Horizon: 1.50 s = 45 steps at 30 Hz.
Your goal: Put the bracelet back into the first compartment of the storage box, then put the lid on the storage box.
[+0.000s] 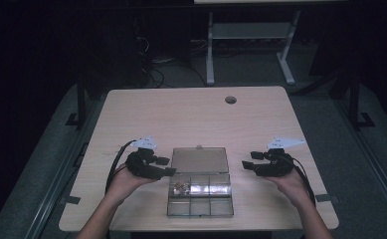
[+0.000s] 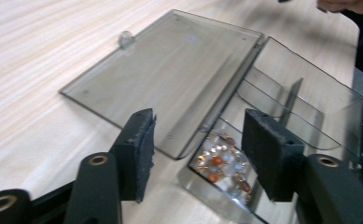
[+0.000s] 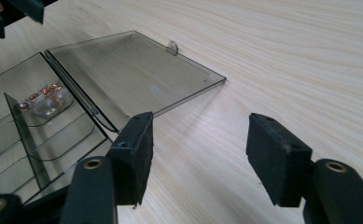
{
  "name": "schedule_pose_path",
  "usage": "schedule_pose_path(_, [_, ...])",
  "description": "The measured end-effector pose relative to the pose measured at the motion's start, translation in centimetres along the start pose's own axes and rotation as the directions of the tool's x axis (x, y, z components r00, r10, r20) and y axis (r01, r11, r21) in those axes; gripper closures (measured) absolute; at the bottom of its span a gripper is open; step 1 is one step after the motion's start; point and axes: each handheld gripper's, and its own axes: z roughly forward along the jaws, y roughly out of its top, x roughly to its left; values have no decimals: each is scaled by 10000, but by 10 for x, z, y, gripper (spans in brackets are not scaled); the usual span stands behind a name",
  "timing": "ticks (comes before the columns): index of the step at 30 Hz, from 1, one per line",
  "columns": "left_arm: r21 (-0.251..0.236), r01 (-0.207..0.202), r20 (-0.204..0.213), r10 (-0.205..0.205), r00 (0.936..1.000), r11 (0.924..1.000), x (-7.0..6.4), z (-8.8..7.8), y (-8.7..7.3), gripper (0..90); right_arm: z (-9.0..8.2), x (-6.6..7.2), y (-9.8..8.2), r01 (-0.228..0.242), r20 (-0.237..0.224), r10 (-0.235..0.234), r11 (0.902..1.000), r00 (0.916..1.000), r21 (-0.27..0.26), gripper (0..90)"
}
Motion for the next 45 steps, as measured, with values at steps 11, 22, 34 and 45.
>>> schedule_pose_path(11, [-181,500,-665,-511,9965,9986,19,-6,-5,343,6,11,6,-199,-198,201,9997,9996,124,365])
schedule_pose_path(22, [-86,729,-985,-734,9924,9973,31,2,-2,273,19,18,14,-380,-733,417,9980,9964,506,339])
schedule_pose_path(34, [88,978,-857,-967,9916,9952,39,21,2,259,46,22,26,-697,-1290,830,9921,9882,1042,309])
schedule_pose_path(45, [345,1116,-680,-1091,9917,9931,38,38,4,257,60,20,27,-1183,-1384,1359,9847,9810,1282,278])
